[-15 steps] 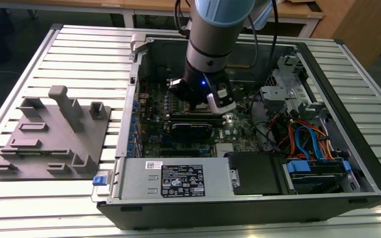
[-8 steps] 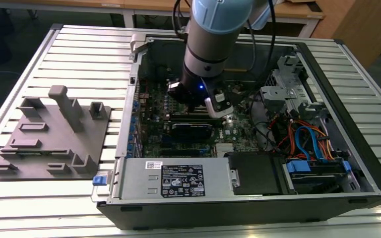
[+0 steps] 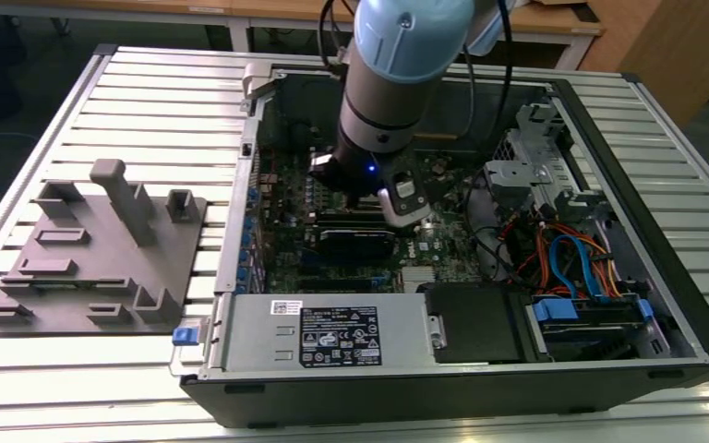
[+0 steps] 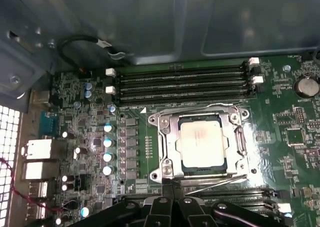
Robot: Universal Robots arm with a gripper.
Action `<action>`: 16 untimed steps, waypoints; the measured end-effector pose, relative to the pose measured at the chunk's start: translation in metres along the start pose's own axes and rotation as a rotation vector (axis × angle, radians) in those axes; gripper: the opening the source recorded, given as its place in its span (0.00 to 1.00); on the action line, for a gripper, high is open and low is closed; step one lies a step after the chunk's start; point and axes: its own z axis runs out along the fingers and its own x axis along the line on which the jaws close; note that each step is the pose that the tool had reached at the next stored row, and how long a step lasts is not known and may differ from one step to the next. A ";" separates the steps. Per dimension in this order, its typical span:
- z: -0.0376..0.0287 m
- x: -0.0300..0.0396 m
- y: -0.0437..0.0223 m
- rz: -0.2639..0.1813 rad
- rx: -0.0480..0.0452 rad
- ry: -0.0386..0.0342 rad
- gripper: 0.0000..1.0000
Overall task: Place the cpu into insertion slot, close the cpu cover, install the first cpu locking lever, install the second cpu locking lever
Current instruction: 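Install the second cpu locking lever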
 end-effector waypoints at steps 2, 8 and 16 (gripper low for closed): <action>-0.0001 0.0001 -0.0021 0.000 -0.0008 0.0001 0.10; 0.0010 0.0019 -0.0069 0.000 -0.0025 0.0002 0.10; 0.0131 0.0060 -0.0144 -0.002 -0.0348 0.0030 0.10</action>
